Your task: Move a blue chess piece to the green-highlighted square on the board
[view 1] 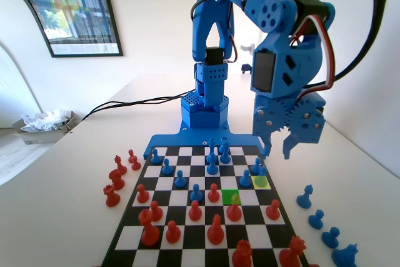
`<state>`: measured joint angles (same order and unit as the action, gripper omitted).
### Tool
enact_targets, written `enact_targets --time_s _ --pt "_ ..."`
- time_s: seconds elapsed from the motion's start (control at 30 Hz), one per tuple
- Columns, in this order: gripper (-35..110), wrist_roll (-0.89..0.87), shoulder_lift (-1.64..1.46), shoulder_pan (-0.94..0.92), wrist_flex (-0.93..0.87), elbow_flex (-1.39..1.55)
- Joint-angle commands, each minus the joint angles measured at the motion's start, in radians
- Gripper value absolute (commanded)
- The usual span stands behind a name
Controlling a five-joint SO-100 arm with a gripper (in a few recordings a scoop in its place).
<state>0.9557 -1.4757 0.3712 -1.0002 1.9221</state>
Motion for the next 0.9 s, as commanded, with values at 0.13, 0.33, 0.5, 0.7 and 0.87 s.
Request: enact_targets --time_s 0.13,0.33,0.5,0.7,0.87 --pt "11 0.028 0.002 -0.006 0.063 0.040" --pt "11 0.025 0.026 0.008 0.086 0.048" --pt "11 0.025 0.043 0.014 0.098 0.051" --pt "10 0.028 0.072 0.023 0.117 0.060" --pt "10 0.026 0.109 0.032 0.130 0.054"
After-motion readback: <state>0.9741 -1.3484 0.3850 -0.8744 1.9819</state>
